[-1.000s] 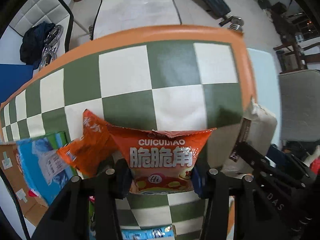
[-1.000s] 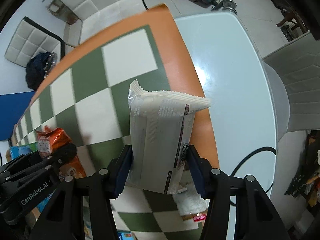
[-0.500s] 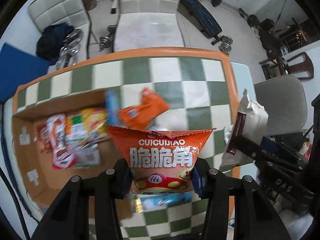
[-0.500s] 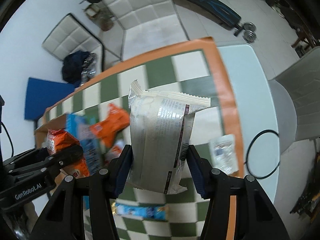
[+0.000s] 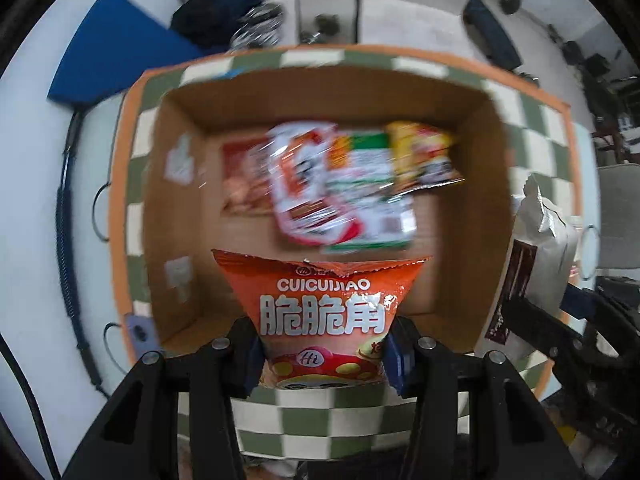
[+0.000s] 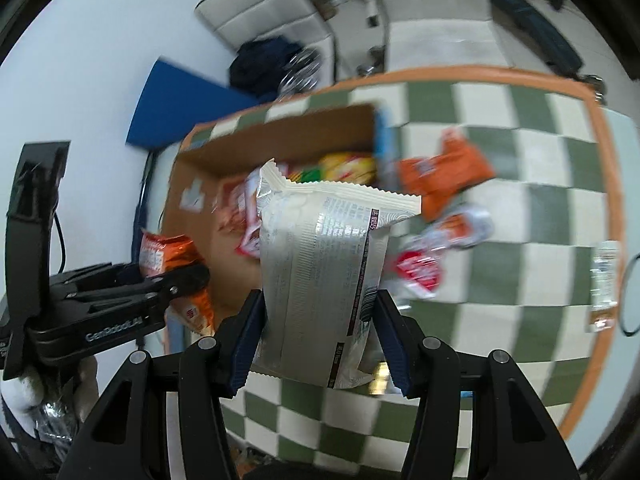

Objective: Organize snacks
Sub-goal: 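Carry both packets into the cardboard box and open both grippers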

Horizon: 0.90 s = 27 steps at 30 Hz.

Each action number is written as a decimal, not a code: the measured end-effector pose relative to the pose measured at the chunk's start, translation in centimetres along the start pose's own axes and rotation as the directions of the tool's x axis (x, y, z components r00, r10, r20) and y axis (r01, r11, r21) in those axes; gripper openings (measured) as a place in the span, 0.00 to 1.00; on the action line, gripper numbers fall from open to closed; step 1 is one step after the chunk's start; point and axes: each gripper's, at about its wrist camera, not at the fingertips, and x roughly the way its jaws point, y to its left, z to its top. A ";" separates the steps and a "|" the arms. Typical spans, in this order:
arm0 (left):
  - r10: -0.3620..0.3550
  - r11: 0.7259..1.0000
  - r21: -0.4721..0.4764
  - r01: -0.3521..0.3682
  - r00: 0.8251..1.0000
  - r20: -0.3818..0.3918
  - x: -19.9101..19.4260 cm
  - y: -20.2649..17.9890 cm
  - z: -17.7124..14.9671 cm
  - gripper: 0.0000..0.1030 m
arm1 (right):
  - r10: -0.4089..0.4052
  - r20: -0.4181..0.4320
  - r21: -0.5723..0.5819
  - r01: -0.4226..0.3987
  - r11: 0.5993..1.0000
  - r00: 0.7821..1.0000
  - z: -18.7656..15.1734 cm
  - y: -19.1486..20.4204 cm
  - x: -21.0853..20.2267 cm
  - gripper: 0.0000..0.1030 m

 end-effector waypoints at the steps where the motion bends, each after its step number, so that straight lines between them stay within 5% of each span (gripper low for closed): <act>1: 0.002 1.000 -0.006 -0.003 1.000 -0.010 0.5 0.7 0.0 0.44 | 0.002 -0.012 -0.009 -0.002 1.000 1.000 -0.1 1.1 1.1 0.56; 13: -0.002 0.999 -0.039 -0.003 0.991 -0.133 7.1 7.2 0.5 0.44 | -0.013 -0.082 -0.084 0.006 0.996 0.997 -0.3 8.0 10.7 0.56; 27: -0.019 0.999 -0.029 0.014 0.984 -0.177 9.2 8.0 1.1 0.45 | -0.028 -0.147 -0.117 0.011 0.993 0.989 0.5 9.5 15.1 0.56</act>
